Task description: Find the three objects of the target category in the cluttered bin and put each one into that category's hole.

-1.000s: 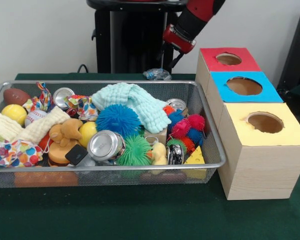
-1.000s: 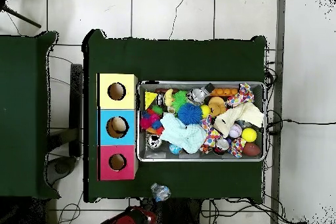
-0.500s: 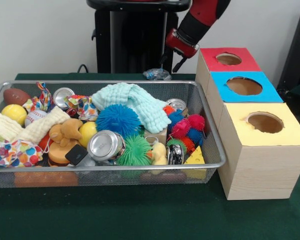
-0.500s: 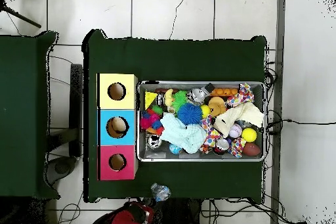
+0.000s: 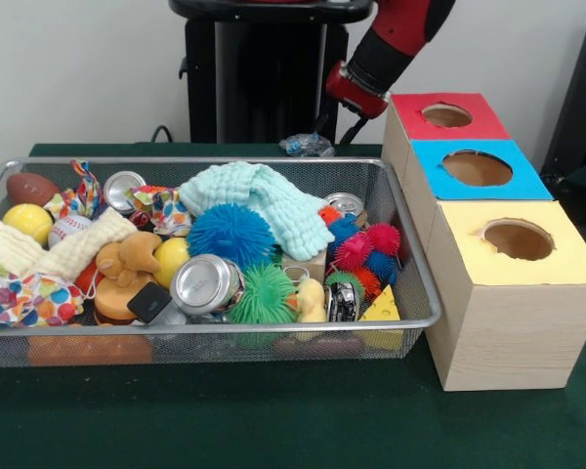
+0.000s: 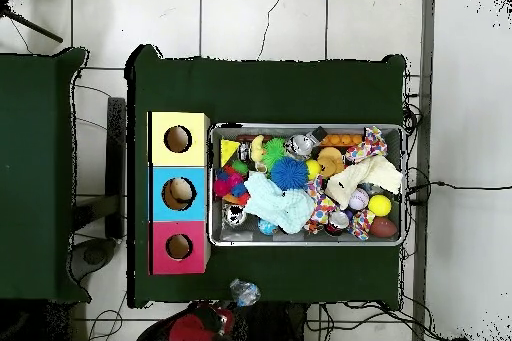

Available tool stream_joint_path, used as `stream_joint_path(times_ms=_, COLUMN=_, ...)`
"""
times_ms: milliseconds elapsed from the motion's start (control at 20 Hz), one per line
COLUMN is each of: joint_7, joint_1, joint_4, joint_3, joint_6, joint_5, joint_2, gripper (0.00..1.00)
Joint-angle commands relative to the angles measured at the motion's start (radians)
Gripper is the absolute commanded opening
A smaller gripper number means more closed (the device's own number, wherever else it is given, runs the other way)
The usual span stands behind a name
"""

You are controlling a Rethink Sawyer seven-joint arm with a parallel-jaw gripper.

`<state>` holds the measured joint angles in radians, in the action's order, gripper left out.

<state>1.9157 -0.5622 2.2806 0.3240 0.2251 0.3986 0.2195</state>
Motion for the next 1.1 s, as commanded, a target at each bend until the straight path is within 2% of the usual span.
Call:
stream_joint_path(times_ms=50, joint_7=0.045, joint_1=0.052, joint_4=-0.184, joint_3=-0.018, joint_6=-0.058, joint_5=-0.037, joint_2=-0.023, gripper=1.0)
stream_joint_path(times_ms=450, joint_7=0.064, joint_1=0.081, joint_4=-0.204, joint_3=-0.012, joint_6=-0.038, joint_5=-0.097, joint_2=-0.042, gripper=1.0)
stream_joint_path(times_ms=1100, joint_7=0.081, joint_1=0.075, joint_4=-0.214, joint_3=0.012, joint_6=-0.034, joint_5=-0.129, joint_2=-0.053, gripper=1.0)
